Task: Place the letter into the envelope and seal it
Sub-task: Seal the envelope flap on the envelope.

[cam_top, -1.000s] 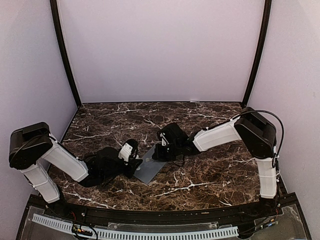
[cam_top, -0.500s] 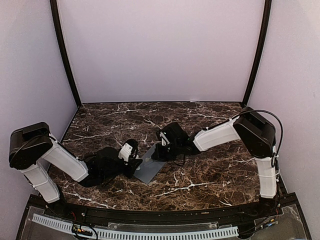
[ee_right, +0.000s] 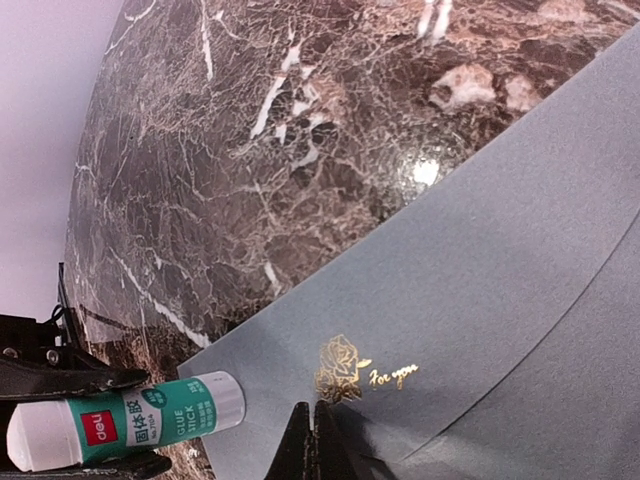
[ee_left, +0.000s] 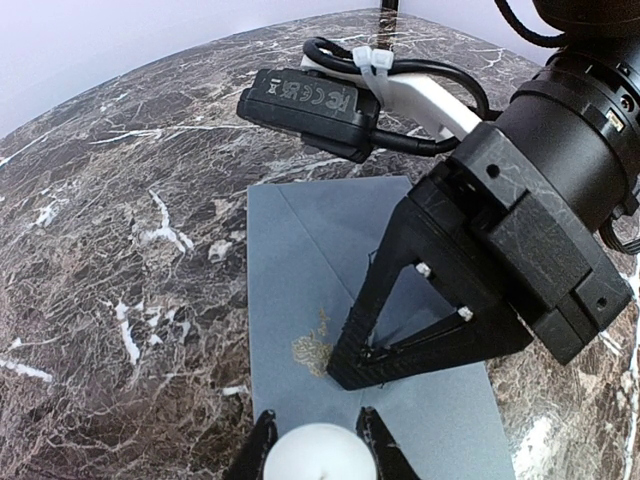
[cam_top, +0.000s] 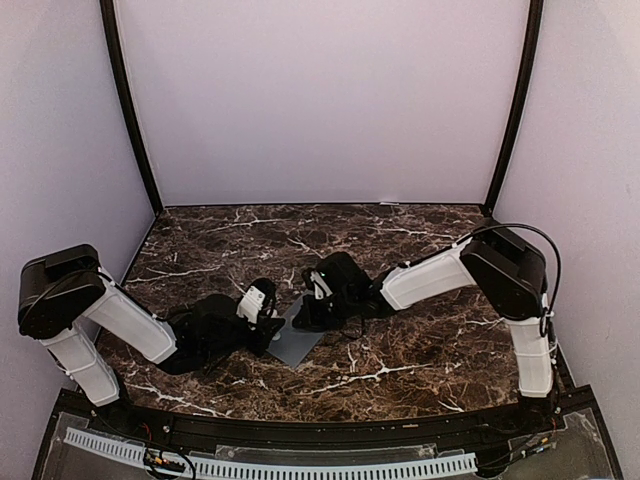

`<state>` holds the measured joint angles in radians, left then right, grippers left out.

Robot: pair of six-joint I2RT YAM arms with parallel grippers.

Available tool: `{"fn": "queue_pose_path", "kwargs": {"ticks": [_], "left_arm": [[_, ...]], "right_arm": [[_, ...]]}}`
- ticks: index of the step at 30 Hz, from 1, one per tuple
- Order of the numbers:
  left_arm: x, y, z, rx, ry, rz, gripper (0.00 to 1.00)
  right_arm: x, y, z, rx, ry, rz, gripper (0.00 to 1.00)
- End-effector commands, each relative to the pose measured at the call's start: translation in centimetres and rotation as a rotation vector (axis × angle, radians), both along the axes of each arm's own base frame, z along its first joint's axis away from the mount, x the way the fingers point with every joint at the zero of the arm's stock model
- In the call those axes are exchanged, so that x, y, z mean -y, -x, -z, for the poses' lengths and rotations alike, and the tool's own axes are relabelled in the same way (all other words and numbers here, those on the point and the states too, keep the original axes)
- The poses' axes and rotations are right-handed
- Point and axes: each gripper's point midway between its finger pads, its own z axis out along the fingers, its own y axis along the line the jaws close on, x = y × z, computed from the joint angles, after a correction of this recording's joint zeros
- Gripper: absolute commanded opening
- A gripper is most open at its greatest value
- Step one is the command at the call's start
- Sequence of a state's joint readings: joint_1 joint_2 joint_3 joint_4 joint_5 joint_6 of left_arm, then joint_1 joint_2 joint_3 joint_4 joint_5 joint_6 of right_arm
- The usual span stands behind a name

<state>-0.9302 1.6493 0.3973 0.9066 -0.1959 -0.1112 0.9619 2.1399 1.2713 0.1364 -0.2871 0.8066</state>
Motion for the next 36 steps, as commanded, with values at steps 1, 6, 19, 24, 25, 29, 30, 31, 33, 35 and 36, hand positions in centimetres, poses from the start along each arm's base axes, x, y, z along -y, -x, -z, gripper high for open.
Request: {"fn": "queue_pose_path", "kwargs": {"ticks": [1, 6, 19, 24, 25, 29, 30, 31, 33, 35, 36], "left_arm": [[-0.2, 0.4, 0.5, -0.005, -0.025, 0.007, 0.00], [-0.3, 0.4, 0.5, -0.004, -0.026, 0.006, 0.00], [-0.2, 0.3, 0.5, -0.003, -0.028, 0.007, 0.00], [-0.1, 0.3, 0.6, -0.006, -0.032, 0.009, 0.00], [-0.1, 0.3, 0.6, -0.007, -0.032, 0.009, 0.00], [-0.1, 0.3, 0.7, -0.008, -0.035, 0.008, 0.00], [-0.1, 0.3, 0.7, -0.008, -0.037, 0.008, 0.00], [-0.1, 0.3, 0.8, -0.008, -0.038, 0.008, 0.00], [-0.1, 0.3, 0.7, -0.008, -0.037, 0.009, 0.00], [-0.1, 0.3, 0.7, -0.009, -0.037, 0.009, 0.00], [-0.1, 0.2, 0.7, -0.009, -0.036, 0.008, 0.00]], "right_arm": [[1.5, 0.0, 3.3, -0.045, 0.090, 0.047, 0.00], [3.0, -1.5, 3.3, -0.037, 0.100, 0.094, 0.00], [3.6, -3.8, 3.5, -0.024, 0.086, 0.108, 0.00], [3.0, -2.9, 3.7, -0.043, 0.059, 0.076, 0.00], [2.8, -2.6, 3.6, -0.045, 0.055, 0.066, 0.00], [1.7, -0.9, 3.1, -0.064, 0.022, 0.013, 0.00], [1.4, -0.5, 3.1, -0.067, 0.017, 0.002, 0.00], [1.1, 0.0, 3.0, -0.072, 0.016, -0.008, 0.00], [0.6, 0.7, 3.0, -0.080, 0.011, -0.022, 0.00], [0.4, 1.2, 3.0, -0.087, 0.006, -0.027, 0.00], [0.3, 1.3, 3.0, -0.088, 0.004, -0.026, 0.00]]}}
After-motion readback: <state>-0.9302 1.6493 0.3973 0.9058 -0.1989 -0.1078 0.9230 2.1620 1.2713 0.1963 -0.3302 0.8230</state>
